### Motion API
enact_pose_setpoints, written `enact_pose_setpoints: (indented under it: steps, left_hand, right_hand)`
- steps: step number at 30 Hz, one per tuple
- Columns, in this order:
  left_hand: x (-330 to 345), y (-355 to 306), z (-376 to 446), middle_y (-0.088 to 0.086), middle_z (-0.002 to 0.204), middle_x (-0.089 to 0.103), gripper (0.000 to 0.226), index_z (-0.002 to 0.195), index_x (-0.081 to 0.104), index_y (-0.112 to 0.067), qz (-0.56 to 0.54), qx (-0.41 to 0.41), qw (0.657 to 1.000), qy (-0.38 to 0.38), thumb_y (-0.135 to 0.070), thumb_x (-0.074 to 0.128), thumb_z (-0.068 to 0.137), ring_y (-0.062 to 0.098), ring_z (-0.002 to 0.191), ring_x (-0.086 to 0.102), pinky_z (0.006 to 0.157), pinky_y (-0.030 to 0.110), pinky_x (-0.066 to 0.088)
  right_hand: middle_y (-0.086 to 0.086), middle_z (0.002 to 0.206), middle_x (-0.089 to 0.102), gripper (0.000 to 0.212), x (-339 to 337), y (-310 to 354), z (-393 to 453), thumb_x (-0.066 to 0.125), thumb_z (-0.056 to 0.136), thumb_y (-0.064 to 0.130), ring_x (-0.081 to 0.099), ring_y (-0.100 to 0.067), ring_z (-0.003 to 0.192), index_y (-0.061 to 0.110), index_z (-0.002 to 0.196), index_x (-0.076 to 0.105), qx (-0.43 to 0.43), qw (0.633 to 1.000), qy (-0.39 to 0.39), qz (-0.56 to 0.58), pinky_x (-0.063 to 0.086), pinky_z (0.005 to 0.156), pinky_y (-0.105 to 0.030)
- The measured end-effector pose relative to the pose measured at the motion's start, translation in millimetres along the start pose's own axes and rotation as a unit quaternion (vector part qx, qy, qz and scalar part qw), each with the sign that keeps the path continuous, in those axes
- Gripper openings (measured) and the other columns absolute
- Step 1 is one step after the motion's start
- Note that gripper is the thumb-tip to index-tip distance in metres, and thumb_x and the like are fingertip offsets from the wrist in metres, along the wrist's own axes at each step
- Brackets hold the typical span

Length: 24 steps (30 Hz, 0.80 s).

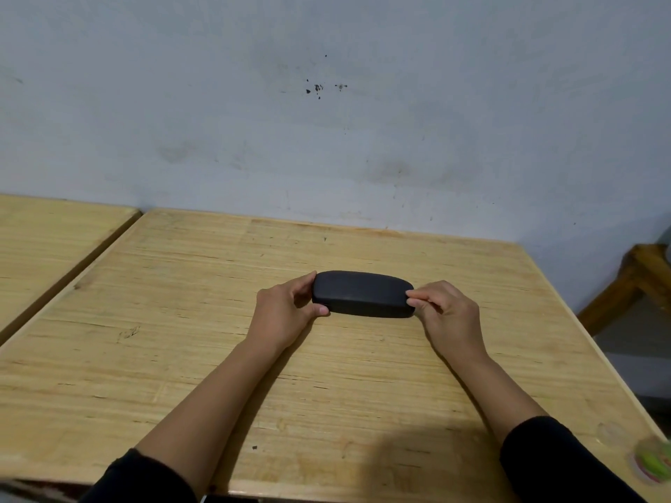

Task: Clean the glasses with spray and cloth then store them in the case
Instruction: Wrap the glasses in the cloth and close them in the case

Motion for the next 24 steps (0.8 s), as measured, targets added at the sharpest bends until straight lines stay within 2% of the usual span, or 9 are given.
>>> enact_pose_setpoints:
  steps: [4, 6, 9, 15, 18, 20, 21, 24]
  left_hand:
    - [-0.7, -1.2, -1.1, 0.001, 0.122, 0.063, 0.068, 0.131, 0.048, -0.022, -0.002, -0.003, 1.000, -0.004, -0.022, 0.078, 0.070, 0.011, 0.114, 0.055, 0.105, 0.030, 0.037]
    - [-0.6, -2.2, -1.8, 0.001, 0.122, 0.063, 0.067, 0.131, 0.047, -0.022, 0.002, -0.004, 1.000, -0.003, -0.022, 0.077, 0.071, 0.011, 0.114, 0.055, 0.105, 0.028, 0.036]
    - [0.0, -3.3, -3.1, 0.000, 0.124, 0.062, 0.066, 0.132, 0.047, -0.021, 0.009, -0.001, 1.000, -0.007, -0.022, 0.076, 0.073, 0.010, 0.116, 0.053, 0.104, 0.023, 0.032]
    - [5.4, -4.9, -4.4, 0.002, 0.126, 0.060, 0.064, 0.134, 0.045, -0.019, -0.002, -0.015, 0.999, -0.029, -0.019, 0.073, 0.076, 0.014, 0.116, 0.054, 0.106, 0.025, 0.032]
    - [3.6, -11.4, 4.4, 0.001, 0.122, 0.062, 0.063, 0.133, 0.045, -0.019, -0.019, -0.008, 0.999, -0.046, -0.016, 0.072, 0.077, 0.013, 0.111, 0.057, 0.102, 0.022, 0.034]
    - [0.3, -14.8, 16.9, 0.001, 0.124, 0.061, 0.062, 0.134, 0.044, -0.019, -0.039, -0.013, 0.997, -0.059, -0.015, 0.071, 0.078, 0.013, 0.112, 0.056, 0.104, 0.025, 0.036]
    - [-1.2, -15.7, 25.2, 0.000, 0.125, 0.060, 0.061, 0.134, 0.044, -0.019, -0.054, -0.020, 0.996, -0.064, -0.015, 0.070, 0.078, 0.013, 0.114, 0.055, 0.106, 0.028, 0.036]
    - [-4.2, -18.6, 55.4, 0.001, 0.124, 0.062, 0.058, 0.133, 0.047, -0.018, -0.076, -0.021, 0.995, -0.068, -0.015, 0.070, 0.080, 0.014, 0.115, 0.055, 0.107, 0.034, 0.038]
  right_hand:
    - [0.004, 0.089, 0.065, 0.017, -1.7, -0.4, -1.6, 0.072, 0.077, 0.007, 0.057, 0.005, 0.081, 0.011, 0.093, 0.074, 0.064, 0.998, 0.006, 0.028, 0.043, 0.077, -0.002]
    - [0.001, 0.100, 0.063, 0.029, 1.5, -3.4, -6.0, 0.074, 0.076, 0.010, 0.054, 0.008, 0.085, 0.008, 0.105, 0.070, 0.111, 0.992, 0.021, 0.048, 0.038, 0.073, 0.005]
    - [-0.004, 0.119, 0.061, 0.048, 13.0, -12.1, -15.6, 0.073, 0.078, 0.008, 0.055, -0.003, 0.099, 0.008, 0.123, 0.059, 0.186, 0.978, 0.040, 0.089, 0.034, 0.071, 0.010]
    - [-0.004, 0.125, 0.062, 0.047, 17.2, -14.0, -17.5, 0.069, 0.082, 0.012, 0.052, 0.001, 0.096, 0.014, 0.127, 0.056, 0.231, 0.971, -0.004, 0.058, 0.032, 0.064, 0.010]
    - [-0.001, 0.126, 0.062, 0.047, 16.7, -9.9, -6.1, 0.068, 0.083, 0.013, 0.056, -0.002, 0.102, 0.015, 0.128, 0.055, 0.224, 0.972, -0.023, 0.070, 0.035, 0.075, 0.004]
    - [0.001, 0.126, 0.062, 0.047, 17.6, -7.0, 7.5, 0.068, 0.083, 0.014, 0.058, -0.004, 0.105, 0.017, 0.128, 0.055, 0.218, 0.972, -0.036, 0.078, 0.042, 0.088, -0.011]
    - [0.001, 0.127, 0.061, 0.047, 18.8, -6.3, 15.6, 0.067, 0.084, 0.015, 0.058, -0.004, 0.106, 0.017, 0.128, 0.055, 0.218, 0.972, -0.042, 0.084, 0.042, 0.090, -0.014]
    - [-0.003, 0.129, 0.060, 0.045, 26.1, -9.0, 43.4, 0.064, 0.085, 0.009, 0.058, -0.011, 0.112, 0.012, 0.129, 0.054, 0.219, 0.969, -0.057, 0.102, 0.035, 0.076, 0.006]
Point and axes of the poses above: each hand's wrist, its own z-axis towards the middle knuckle, its own x-axis out of the palm, y = z × x, the point moved 8 cm from there along z, towards the middle knuckle
